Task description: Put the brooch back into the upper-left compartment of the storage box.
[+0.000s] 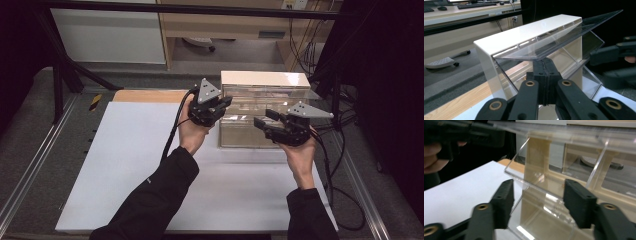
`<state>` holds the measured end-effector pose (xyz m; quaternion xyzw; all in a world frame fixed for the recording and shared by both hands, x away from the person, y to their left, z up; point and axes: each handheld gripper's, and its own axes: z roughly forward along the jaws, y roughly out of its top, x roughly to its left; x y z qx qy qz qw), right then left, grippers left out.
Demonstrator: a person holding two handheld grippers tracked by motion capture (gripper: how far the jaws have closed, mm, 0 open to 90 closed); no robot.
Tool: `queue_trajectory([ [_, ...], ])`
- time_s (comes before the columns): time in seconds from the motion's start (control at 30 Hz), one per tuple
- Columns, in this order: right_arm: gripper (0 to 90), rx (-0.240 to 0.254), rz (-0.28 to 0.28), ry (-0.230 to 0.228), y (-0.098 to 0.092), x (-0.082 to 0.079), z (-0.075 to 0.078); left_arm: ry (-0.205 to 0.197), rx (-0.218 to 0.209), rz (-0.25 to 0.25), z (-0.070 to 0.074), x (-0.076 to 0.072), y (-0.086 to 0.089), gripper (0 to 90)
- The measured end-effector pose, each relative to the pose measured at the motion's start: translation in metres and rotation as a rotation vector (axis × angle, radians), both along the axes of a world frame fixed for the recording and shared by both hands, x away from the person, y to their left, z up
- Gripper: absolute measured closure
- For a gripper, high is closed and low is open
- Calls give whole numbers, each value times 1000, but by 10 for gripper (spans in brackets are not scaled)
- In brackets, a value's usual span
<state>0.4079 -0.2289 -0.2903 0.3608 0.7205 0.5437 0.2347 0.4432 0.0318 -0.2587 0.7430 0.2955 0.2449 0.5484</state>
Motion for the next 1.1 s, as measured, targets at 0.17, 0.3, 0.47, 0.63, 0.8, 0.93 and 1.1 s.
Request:
queue_trajectory([
  [0.17,237,-7,7,20,-3,-12,-14,-2,1,-1,0,-1,-1,895],
  [0.3,152,0,13,51,-7,-17,-28,-2,4,-1,1,-1,0,896],
  [0.47,79,-21,20,94,-12,-22,-45,-3,5,-1,1,-1,1,896],
  [0.63,40,-17,26,137,-17,-27,-61,-2,6,-1,1,-1,1,895],
  [0.8,16,-10,24,185,-21,-33,-79,-3,8,-2,1,-1,1,896],
  [0.93,9,-15,25,219,-24,-36,-95,-4,7,-1,1,-1,1,896],
  [1.1,8,-31,28,235,-27,-40,-108,-3,8,0,0,-1,0,896],
])
